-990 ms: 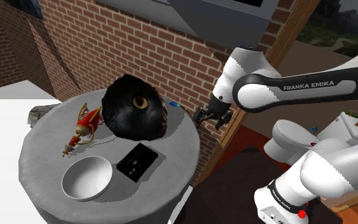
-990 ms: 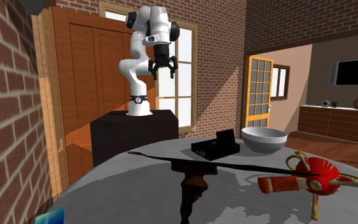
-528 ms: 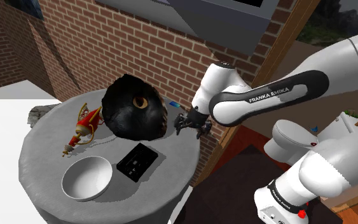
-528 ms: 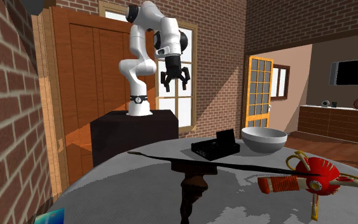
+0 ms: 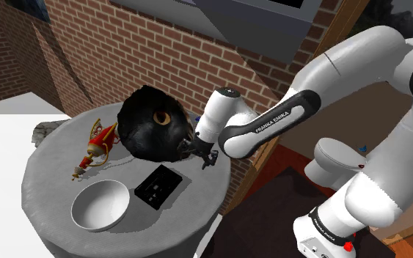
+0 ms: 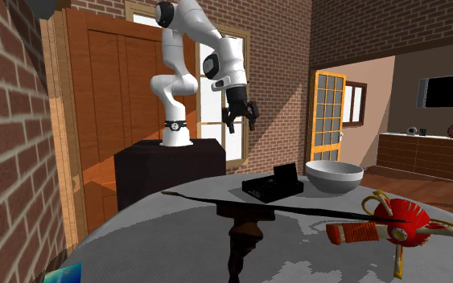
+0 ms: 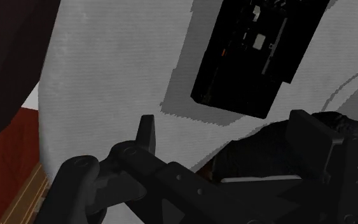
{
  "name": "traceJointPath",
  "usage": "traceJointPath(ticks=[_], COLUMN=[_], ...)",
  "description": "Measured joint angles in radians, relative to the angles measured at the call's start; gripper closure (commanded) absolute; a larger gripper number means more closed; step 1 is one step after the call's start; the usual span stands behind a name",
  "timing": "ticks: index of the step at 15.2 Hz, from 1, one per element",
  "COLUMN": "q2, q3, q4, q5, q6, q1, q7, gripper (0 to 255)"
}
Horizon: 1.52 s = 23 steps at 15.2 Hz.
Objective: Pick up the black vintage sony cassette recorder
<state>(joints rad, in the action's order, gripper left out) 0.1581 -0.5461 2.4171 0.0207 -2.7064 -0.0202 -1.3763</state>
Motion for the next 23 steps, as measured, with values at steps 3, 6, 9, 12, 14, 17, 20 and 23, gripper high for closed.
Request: traceJointPath(ticks=[3,6,9,12,14,17,20,23], q2=[0.137,0.260,0.357,0.473,0.510,0.550,0.587,0.604], q3=[0.071,0.150,0.208,0.262,0.279,0.296,0.312,0.317], q4=[-0.098,-0.196,-0.303,-0.436,-0.470,-0.493,-0.506,-0.517], q5=[0.123,0.196,0.218,0.227,0.229,0.237,0.245,0.248], q6=[-0.047,-0.090,-0.102,-0.110,-0.120,-0.140,-0.166,-0.173], q1=[0.077,0.162,0.225,0.284,0.301,0.319,0.334,0.338], q7=[-0.171,-0.299,-0.385,-0.457,-0.477,-0.490,-0.500,-0.500], gripper=[0,0,0,0,0,0,0,255])
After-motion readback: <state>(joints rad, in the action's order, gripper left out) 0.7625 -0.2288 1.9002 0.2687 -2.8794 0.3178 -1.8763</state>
